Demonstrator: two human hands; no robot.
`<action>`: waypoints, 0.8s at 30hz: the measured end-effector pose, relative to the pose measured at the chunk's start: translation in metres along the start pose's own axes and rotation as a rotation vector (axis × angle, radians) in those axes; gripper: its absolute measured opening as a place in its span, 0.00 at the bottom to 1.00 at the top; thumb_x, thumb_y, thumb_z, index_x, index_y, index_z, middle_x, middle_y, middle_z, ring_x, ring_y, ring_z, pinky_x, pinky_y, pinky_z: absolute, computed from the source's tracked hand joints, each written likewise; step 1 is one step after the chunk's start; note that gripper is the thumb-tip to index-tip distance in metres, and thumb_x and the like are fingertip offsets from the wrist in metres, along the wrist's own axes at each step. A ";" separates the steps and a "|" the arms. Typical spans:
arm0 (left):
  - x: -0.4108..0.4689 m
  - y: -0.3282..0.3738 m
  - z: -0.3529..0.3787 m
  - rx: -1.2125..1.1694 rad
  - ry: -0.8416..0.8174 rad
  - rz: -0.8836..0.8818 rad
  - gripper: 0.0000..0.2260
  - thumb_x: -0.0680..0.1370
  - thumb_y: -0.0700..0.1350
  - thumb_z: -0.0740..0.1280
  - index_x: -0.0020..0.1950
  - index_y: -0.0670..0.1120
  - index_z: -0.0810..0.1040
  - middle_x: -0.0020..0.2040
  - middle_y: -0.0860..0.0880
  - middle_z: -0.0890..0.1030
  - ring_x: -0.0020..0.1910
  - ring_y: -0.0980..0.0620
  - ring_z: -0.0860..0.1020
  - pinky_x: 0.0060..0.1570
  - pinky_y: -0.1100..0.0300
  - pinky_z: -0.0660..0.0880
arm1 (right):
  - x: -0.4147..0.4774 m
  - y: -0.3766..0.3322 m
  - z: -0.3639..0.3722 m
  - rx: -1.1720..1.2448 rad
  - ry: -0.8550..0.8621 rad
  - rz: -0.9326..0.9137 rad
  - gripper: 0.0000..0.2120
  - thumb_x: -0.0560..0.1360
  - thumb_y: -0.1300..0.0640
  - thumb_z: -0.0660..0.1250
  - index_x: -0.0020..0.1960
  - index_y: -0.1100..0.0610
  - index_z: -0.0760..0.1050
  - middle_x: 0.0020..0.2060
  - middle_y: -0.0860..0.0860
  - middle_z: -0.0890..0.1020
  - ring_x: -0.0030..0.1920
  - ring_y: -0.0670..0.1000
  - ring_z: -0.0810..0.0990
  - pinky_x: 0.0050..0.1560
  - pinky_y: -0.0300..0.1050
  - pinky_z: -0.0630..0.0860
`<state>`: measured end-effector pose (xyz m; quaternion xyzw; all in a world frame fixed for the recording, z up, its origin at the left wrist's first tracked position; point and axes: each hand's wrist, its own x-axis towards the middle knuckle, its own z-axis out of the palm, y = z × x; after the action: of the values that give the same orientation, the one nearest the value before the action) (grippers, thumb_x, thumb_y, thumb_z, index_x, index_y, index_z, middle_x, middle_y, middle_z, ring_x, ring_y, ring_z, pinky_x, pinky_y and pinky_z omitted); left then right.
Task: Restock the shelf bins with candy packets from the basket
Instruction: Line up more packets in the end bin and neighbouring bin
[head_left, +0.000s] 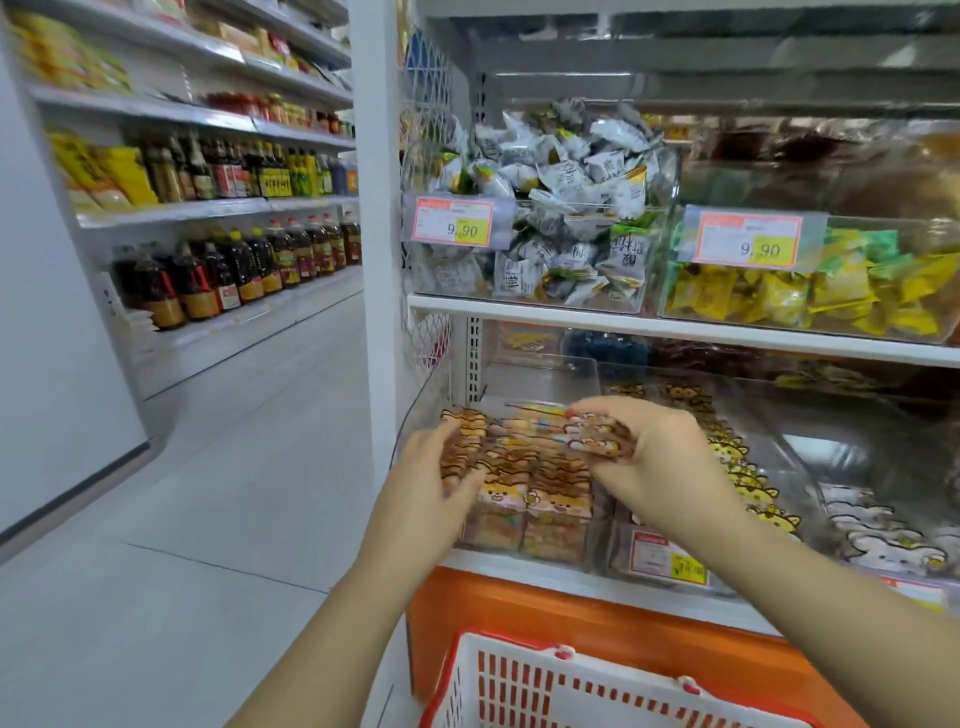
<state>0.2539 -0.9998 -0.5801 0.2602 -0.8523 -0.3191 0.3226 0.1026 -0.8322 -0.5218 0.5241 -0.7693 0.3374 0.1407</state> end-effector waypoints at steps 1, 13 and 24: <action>0.008 -0.005 0.003 0.057 -0.021 0.000 0.23 0.79 0.49 0.69 0.74 0.53 0.70 0.69 0.55 0.72 0.67 0.55 0.73 0.66 0.61 0.71 | 0.009 0.005 0.003 -0.085 0.007 0.020 0.21 0.69 0.58 0.73 0.59 0.40 0.78 0.53 0.40 0.84 0.55 0.46 0.82 0.56 0.50 0.80; 0.110 -0.022 0.054 0.322 -0.270 0.145 0.17 0.82 0.46 0.65 0.71 0.53 0.74 0.68 0.51 0.74 0.66 0.50 0.73 0.68 0.54 0.70 | 0.104 0.053 0.058 -0.668 -0.231 0.084 0.13 0.75 0.51 0.66 0.60 0.45 0.75 0.52 0.48 0.83 0.52 0.55 0.82 0.47 0.49 0.79; 0.185 -0.028 0.103 0.418 -0.611 0.144 0.10 0.80 0.49 0.68 0.60 0.60 0.82 0.68 0.53 0.77 0.66 0.49 0.75 0.69 0.52 0.69 | 0.118 0.060 0.054 -0.782 -0.429 0.044 0.10 0.75 0.59 0.64 0.56 0.50 0.73 0.50 0.52 0.81 0.51 0.57 0.81 0.45 0.47 0.76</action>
<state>0.0654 -1.1000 -0.5892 0.1527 -0.9721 -0.1776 0.0148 0.0076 -0.9391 -0.5165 0.4730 -0.8618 -0.0924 0.1581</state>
